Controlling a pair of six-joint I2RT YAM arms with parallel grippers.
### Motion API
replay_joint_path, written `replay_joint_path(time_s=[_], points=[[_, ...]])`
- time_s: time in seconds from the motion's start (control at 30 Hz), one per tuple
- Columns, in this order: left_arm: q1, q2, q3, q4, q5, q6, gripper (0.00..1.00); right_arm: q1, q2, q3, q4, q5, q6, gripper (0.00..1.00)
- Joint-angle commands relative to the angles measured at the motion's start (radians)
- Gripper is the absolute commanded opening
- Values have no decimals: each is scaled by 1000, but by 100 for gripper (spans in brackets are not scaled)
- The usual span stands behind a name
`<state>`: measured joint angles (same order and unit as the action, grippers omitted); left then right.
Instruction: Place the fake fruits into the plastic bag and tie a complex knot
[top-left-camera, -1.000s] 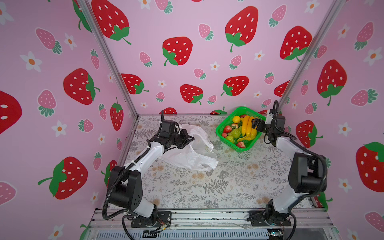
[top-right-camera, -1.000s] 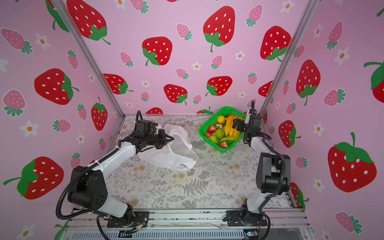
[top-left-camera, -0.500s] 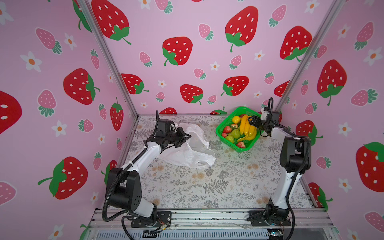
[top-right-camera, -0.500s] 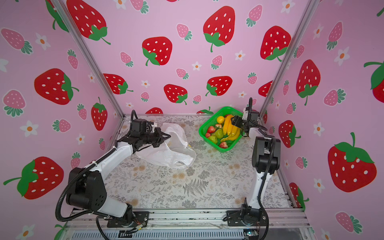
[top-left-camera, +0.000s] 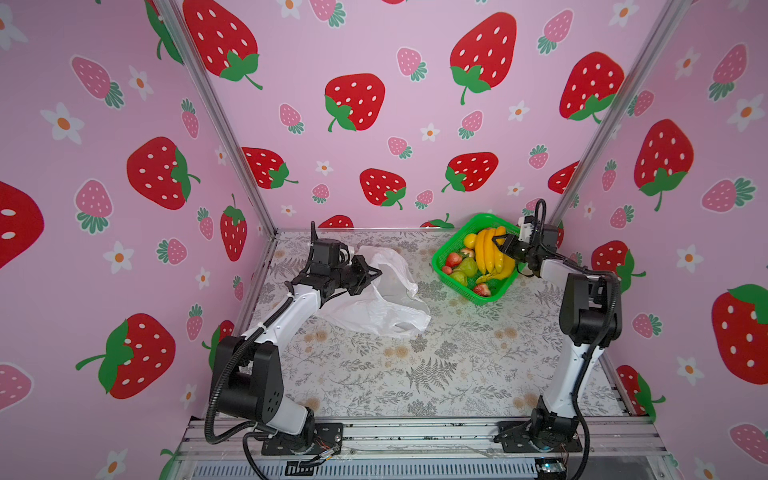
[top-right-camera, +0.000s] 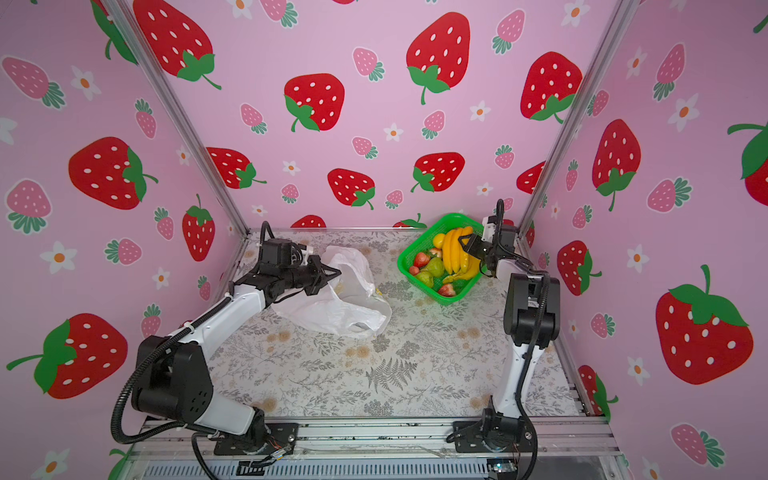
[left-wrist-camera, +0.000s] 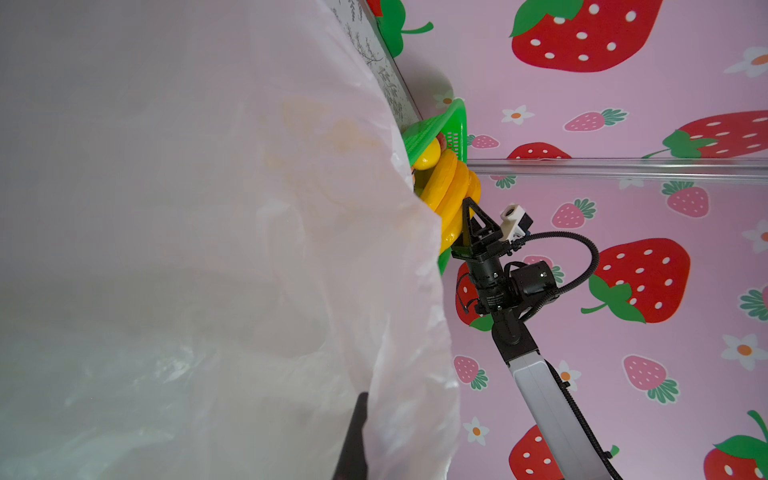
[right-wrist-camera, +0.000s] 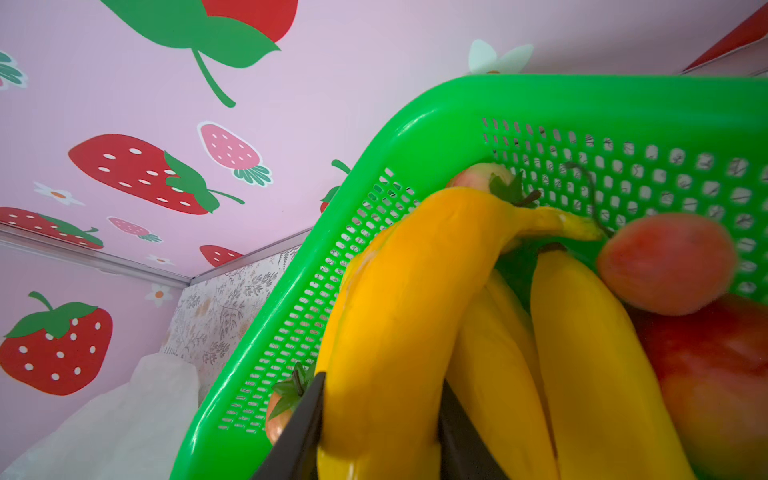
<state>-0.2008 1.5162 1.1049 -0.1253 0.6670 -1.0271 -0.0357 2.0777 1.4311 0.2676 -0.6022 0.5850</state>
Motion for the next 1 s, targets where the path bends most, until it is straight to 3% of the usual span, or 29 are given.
replay_joint_path(time_s=[0.0, 0.23, 0.37, 0.5, 0.63, 0.97], points=[[6, -26, -7, 28, 29, -22, 2, -7, -79, -34, 48, -45, 37, 26], [9, -28, -13, 39, 32, -32, 3, -3, -218, -170, 322, -173, 220, 19], [9, -25, -16, 49, 39, -40, 3, 22, -341, -287, 386, -201, 239, 17], [9, -25, -16, 47, 39, -37, 3, 90, -512, -448, 334, -196, 148, 16], [9, -26, -14, 43, 36, -32, 3, 218, -669, -571, 160, -148, -30, 16], [12, -21, -8, 22, 23, -11, 2, 468, -835, -676, -282, -60, -309, 15]])
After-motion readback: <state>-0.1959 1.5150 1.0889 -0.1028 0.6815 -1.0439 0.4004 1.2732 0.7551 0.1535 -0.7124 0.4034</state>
